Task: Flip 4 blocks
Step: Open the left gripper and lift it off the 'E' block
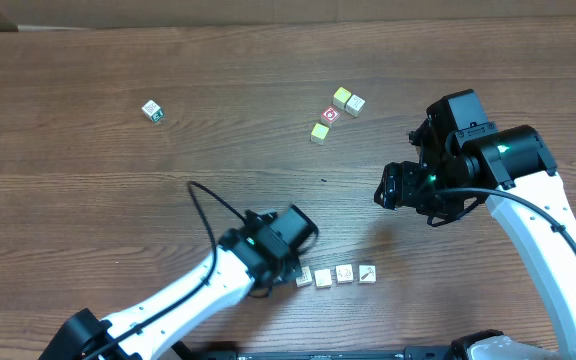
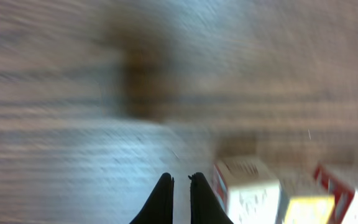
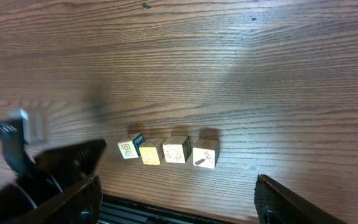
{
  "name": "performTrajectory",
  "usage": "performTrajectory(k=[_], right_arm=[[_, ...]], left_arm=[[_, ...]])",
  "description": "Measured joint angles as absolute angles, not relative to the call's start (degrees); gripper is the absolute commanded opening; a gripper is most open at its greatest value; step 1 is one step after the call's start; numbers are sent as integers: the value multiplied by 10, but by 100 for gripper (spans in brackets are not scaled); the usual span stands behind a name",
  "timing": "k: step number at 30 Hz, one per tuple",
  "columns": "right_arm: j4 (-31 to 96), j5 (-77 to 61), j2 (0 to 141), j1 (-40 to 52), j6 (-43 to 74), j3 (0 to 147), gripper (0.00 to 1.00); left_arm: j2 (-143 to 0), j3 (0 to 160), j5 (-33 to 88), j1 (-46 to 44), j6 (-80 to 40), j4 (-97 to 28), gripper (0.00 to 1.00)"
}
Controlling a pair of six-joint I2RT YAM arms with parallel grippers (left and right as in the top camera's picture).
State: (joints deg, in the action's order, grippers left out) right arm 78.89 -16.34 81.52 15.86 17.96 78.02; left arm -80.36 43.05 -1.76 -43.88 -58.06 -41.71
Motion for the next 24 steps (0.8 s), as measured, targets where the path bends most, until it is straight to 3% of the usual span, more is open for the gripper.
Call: performTrajectory(k=[6,24], right_arm=[[788,-163,815,159,180,780,79],[787,-163,815,159,180,780,78]], left_arm=[[-804,430,0,-372,-542,-387,4],[-900,430,87,-371,-506,-303,4]])
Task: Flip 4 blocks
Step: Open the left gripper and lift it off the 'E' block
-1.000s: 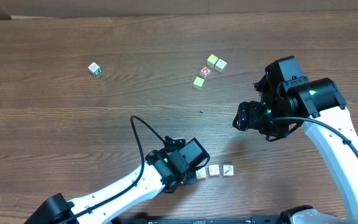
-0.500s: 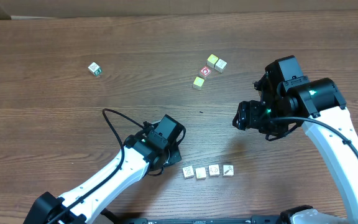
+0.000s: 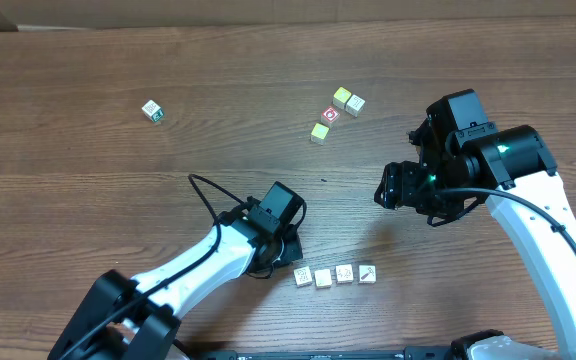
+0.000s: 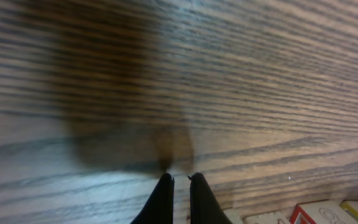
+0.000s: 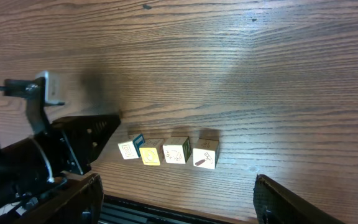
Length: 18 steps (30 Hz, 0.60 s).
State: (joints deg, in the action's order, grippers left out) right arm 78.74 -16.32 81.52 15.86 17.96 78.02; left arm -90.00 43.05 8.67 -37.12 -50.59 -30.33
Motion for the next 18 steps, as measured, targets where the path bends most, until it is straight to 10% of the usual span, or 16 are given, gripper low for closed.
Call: performTrajectory(k=[18], right_arm=[[792,-163,815,159,179,780,78]], left_arm=[[-917,431,123,-420,-507,-286,4]])
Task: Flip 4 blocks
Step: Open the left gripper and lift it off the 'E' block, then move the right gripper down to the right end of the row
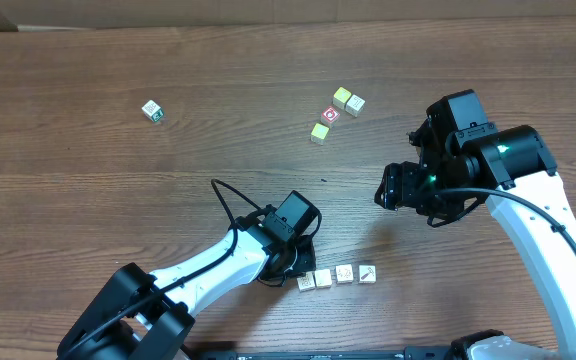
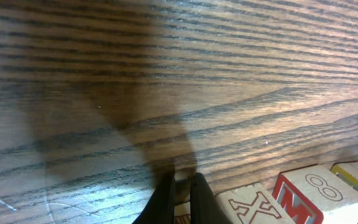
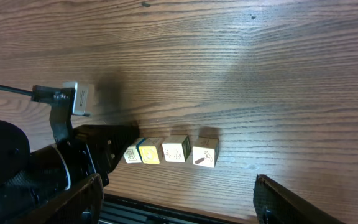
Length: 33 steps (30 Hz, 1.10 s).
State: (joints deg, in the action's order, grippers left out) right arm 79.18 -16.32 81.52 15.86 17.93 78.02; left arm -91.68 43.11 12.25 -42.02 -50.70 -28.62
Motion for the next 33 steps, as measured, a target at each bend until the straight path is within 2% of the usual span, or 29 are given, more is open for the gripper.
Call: performTrajectory(k=[8,12,13,15,16,20,25,26,27,28,29,32,33], right_arm=[[795,-163,815,159,180,780,78],[791,-162,815,159,180,780,78],[789,-160,815,158,180,780,81],[788,-154,815,159,181,780,98],[787,-148,815,159,183,780,100],[783,-135,815,159,180,780,100],[769,-128,815,158,180,780,98],[767,-128,815,159,180,780,92],[764,-127,815,159,179,780,72],[759,-126,815,159,178,780,58],[754,-126,815,159,179,780,50],[745,-127,815,158,179,780,4],[748,-127,815,159,180,780,4]], left_arm=[[-917,431,118,-420,-510,-283,4],[-917,439,111,-396,-510,-325,4],[-917,441,108,-383,-510,-341,4],[-915,443,103,-354,-507,-372,4],[-912,443,99,-340,-504,-384,4],[-889,443,85,-303,-483,-434,4],[-833,443,79,-308,-458,-499,4],[-826,443,78,-312,-454,-509,4],[-817,443,77,-321,-450,-524,4],[-812,443,77,-328,-449,-532,4],[-808,443,77,-340,-447,-539,4],[-807,443,81,-370,-445,-545,4],[-807,443,84,-377,-445,-545,4]])
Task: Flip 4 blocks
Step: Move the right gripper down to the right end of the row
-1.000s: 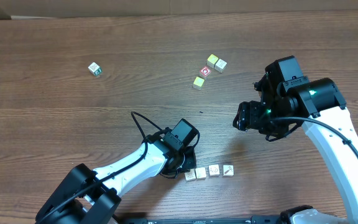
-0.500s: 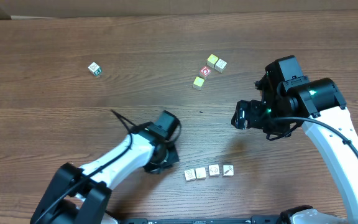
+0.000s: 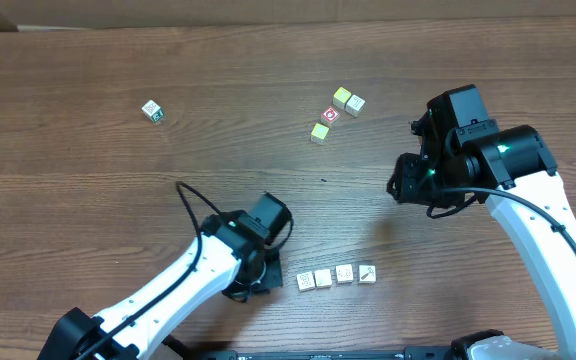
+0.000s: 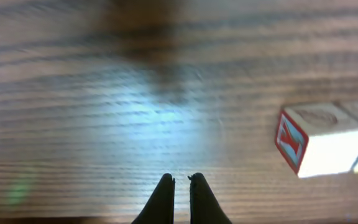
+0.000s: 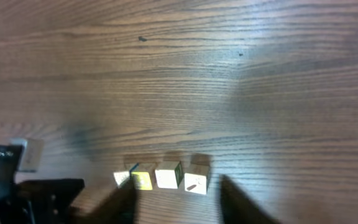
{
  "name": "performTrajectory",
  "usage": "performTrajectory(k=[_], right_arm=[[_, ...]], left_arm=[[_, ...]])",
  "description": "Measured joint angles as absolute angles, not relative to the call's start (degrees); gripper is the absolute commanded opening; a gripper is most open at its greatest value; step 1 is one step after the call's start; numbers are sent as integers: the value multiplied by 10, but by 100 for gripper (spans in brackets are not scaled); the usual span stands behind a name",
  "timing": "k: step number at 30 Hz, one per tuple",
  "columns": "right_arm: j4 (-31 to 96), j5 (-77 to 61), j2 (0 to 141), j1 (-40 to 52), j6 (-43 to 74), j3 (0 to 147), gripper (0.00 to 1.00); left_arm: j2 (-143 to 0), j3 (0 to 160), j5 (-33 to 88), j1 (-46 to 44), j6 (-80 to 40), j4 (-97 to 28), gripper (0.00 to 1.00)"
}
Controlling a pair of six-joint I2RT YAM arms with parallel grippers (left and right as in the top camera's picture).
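Observation:
Four pale picture blocks lie in a row near the table's front edge: (image 3: 305, 281), (image 3: 323, 277), (image 3: 344, 273), (image 3: 367, 272). My left gripper (image 4: 180, 180) is shut and empty, low over bare wood left of the row. The leftmost block (image 4: 319, 140), with a red-framed side face, lies to its right and apart from it. From overhead the left gripper (image 3: 258, 287) sits just left of the row. My right gripper (image 5: 176, 202) hangs open high above the row (image 5: 168, 175), its fingers blurred.
Three blocks (image 3: 342, 97), (image 3: 355, 104), (image 3: 320, 132) and a red-faced one (image 3: 330, 116) lie clustered at the back. A lone block (image 3: 151, 110) sits far back left. The left arm's black cable (image 3: 196, 205) loops over the table.
My left gripper was at the back of the row's left end; it now sits left of the row, apart from it. The right arm has shifted slightly and its fingers stand closer together.
My left gripper stayed shut throughout. It was beside the row's left end, then behind it over bare wood, then close against the leftmost block, and now left of the row. The four blocks keep their places. The right arm hovered open above.

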State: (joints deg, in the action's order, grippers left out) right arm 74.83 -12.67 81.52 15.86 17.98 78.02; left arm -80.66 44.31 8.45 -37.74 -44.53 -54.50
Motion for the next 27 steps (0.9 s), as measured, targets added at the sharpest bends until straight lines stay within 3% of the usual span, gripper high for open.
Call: performTrajectory(k=[5,7,8,10,27], right_arm=[[763,-126,815,159,196,774,4],[762,-126,815,159,200,756,4],[761,-126,815,159,203,741,4],[758,-126,815,159,207,715,4],[626,-176,815,159,270,479,4]], left_arm=[[-807,443,116,-384,-444,-546,7],[-807,443,122,-384,-433,-543,39],[-807,443,124,-384,-426,-541,50],[-807,443,128,-385,-418,-541,4],[-807,443,133,-385,-370,-533,4]])
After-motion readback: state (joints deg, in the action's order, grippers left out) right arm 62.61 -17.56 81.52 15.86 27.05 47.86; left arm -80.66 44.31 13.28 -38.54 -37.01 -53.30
